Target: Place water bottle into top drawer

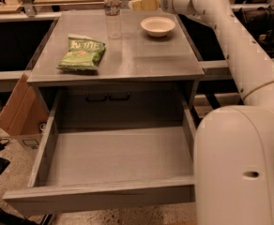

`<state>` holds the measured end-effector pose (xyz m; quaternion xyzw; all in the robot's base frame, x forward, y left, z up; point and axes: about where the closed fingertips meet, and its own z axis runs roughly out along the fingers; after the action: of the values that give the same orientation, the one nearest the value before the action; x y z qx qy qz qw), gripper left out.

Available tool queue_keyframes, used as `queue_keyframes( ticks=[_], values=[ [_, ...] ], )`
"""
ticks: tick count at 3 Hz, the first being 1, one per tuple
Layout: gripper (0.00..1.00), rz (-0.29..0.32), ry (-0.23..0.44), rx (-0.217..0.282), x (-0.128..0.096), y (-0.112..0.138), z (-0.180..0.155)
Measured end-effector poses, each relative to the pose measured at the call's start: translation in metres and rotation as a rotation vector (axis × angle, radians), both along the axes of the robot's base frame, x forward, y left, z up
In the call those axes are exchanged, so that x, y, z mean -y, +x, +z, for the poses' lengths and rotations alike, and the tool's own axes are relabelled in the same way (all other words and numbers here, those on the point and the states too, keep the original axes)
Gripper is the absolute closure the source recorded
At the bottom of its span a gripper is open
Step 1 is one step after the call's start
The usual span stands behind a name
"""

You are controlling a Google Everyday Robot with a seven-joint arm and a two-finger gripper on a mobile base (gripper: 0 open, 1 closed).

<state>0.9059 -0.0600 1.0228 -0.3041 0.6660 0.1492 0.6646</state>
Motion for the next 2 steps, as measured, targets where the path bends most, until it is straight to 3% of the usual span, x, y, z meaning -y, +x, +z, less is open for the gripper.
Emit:
queue_keyframes(
  ticks=[1,2],
  values=[
    [0.00,-0.064,-0.028,-0.066,-0.026,0.026,-0.015],
    [0.00,-0.084,0.008,-0.121,-0.047,0.045,-0.033]
  ],
)
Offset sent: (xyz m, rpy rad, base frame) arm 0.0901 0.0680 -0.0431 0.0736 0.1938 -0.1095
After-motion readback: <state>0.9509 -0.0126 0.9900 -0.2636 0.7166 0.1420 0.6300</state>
